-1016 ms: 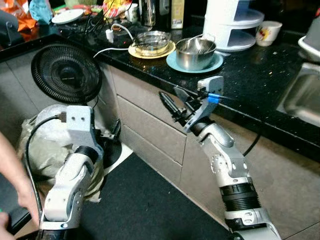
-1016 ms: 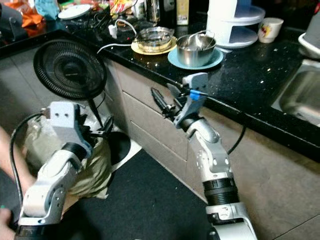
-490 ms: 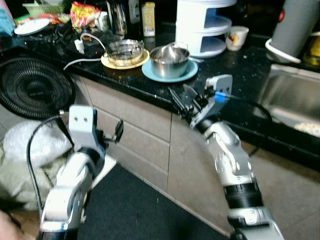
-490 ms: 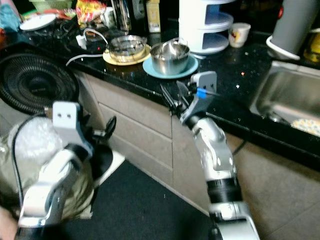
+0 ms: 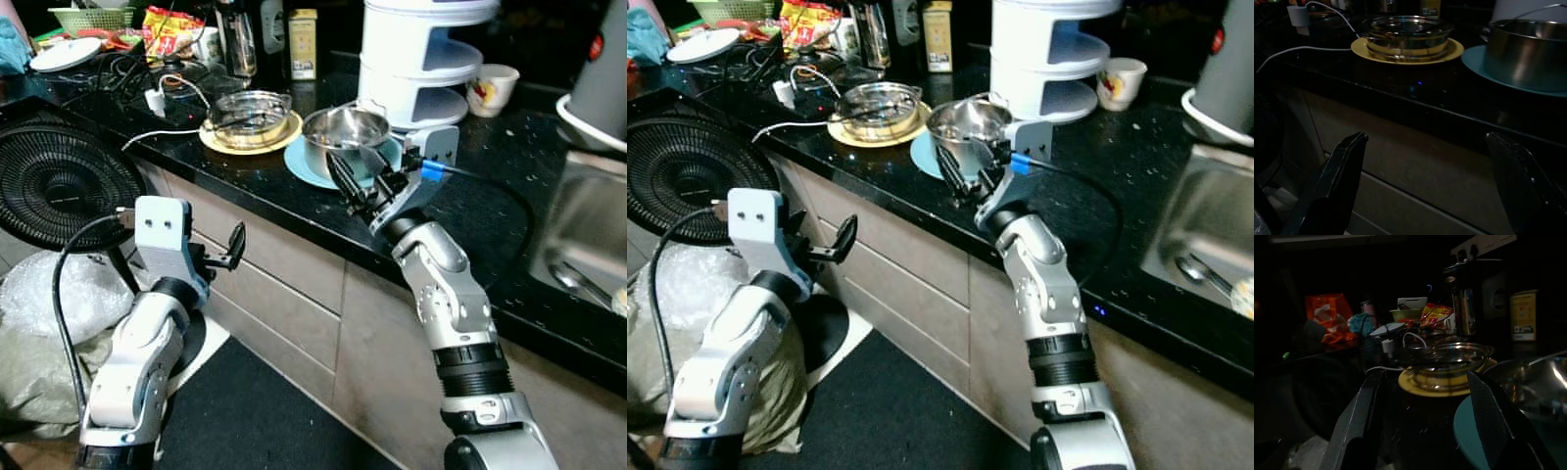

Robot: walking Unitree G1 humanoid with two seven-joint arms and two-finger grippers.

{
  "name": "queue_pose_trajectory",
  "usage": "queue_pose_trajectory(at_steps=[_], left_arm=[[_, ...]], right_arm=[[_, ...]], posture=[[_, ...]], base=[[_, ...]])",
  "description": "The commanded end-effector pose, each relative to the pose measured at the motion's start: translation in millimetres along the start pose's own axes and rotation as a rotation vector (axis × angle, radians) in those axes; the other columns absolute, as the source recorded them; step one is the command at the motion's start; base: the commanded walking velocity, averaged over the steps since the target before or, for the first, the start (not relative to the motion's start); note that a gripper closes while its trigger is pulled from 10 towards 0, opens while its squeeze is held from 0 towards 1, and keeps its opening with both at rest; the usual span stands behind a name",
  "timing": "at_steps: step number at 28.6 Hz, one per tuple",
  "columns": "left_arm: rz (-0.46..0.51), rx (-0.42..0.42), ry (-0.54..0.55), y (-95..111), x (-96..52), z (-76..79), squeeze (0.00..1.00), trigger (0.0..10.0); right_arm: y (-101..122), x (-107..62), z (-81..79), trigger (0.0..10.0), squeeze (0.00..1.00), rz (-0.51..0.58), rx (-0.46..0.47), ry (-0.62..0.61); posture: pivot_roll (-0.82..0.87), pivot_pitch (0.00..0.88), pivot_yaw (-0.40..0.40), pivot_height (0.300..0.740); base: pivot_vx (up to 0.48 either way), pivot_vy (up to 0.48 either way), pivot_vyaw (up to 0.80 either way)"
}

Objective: Kitchen organization

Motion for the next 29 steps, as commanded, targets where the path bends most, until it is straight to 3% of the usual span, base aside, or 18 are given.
queue_pose_trajectory(at_steps=[1,2,7,8,9,10,14,15,18,19,20,21,22,29], left_arm=[[-0.007,0.003,-0.012,-1.1,-0.1,2.3,0.00,10.0],[-0.005,0.001,-0.016,-0.4,0.3,3.3,0.00,10.0],[0.010,-0.009,-0.054,4.2,1.9,10.5,0.00,10.0],[0.019,-0.031,-0.081,6.9,2.0,15.3,0.00,10.0],[0.026,-0.048,-0.100,8.7,1.9,18.5,0.00,10.0],[0.032,-0.061,-0.112,10.5,1.7,21.1,0.00,10.0],[0.052,-0.097,-0.170,16.4,0.2,31.5,0.00,10.0],[0.057,-0.109,-0.230,18.5,-2.1,43.0,0.00,10.0],[0.054,-0.103,-0.237,17.9,-2.4,45.0,0.00,10.0],[0.047,-0.098,-0.243,16.2,-2.4,46.9,0.00,10.0],[0.047,-0.098,-0.243,16.2,-2.4,46.9,0.00,10.0],[0.046,-0.101,-0.245,16.0,-2.3,47.1,0.00,10.0],[0.047,-0.102,-0.246,16.1,-2.3,47.0,0.00,10.0],[0.048,-0.103,-0.255,18.3,-3.1,45.6,0.00,10.0]], right_arm=[[5.0,-1.1,5.5,10.0,0.09,0.015,-0.015,-0.021],[6.2,-0.6,5.1,10.0,1.00,0.016,-0.023,-0.015],[14.0,0.4,15.3,10.0,1.00,0.044,-0.056,-0.087],[16.7,0.1,21.9,10.0,0.35,0.053,-0.058,-0.124],[18.4,-0.1,26.1,10.0,0.35,0.058,-0.059,-0.146],[20.3,-0.4,29.4,10.0,0.00,0.064,-0.060,-0.159],[28.7,-1.2,36.8,10.0,0.00,0.093,-0.039,-0.179],[39.1,-1.4,43.4,10.0,0.00,0.121,-0.038,-0.193],[41.2,-1.5,44.4,10.0,0.00,0.124,-0.048,-0.193],[41.7,-2.2,45.4,10.0,0.00,0.104,-0.116,-0.186],[41.7,-2.2,45.4,10.0,0.00,0.104,-0.116,-0.186],[36.6,-3.9,48.6,10.0,0.00,0.051,-0.225,-0.193],[33.4,-4.9,50.9,10.0,0.00,0.026,-0.275,-0.202],[42.1,-12.5,73.9,10.0,0.00,0.038,-0.269,-0.254]], posture=[[0.02,0.000,0.015,0.740],[0.02,0.000,0.014,0.740],[0.02,0.000,0.014,0.740],[0.02,0.000,0.014,0.740],[0.02,0.000,0.014,0.740],[0.02,0.000,0.014,0.740],[0.03,0.000,0.014,0.740],[0.03,0.000,0.013,0.740],[0.03,0.000,0.013,0.740],[0.03,0.000,0.013,0.740],[0.03,0.000,0.013,0.740],[0.02,0.000,0.013,0.740],[0.02,0.000,0.013,0.740],[0.03,0.000,0.014,0.740]], base=[[0.375,0.000,0.00],[0.371,0.000,0.00],[0.372,0.000,0.00],[0.364,0.000,0.00],[0.364,0.000,0.00],[0.311,0.000,0.00],[0.078,0.000,0.00],[0.000,0.000,0.00],[0.000,0.000,0.00],[0.000,0.000,0.00],[0.000,0.000,0.00],[0.000,0.000,0.00],[0.000,0.000,0.00],[0.000,0.000,0.00]])
Point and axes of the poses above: a point about 5 cm out from each wrist's last joint towards the gripper, its own x axis pointing out of the wrist towards the gripper, its own y axis along the axis of the wrist's last joint, z = x × y, the point moved 4 cm from there along x, pointing out of the wrist towards the gripper, and after that the axes turned 3 degrees about x, right-handed, at the moved point
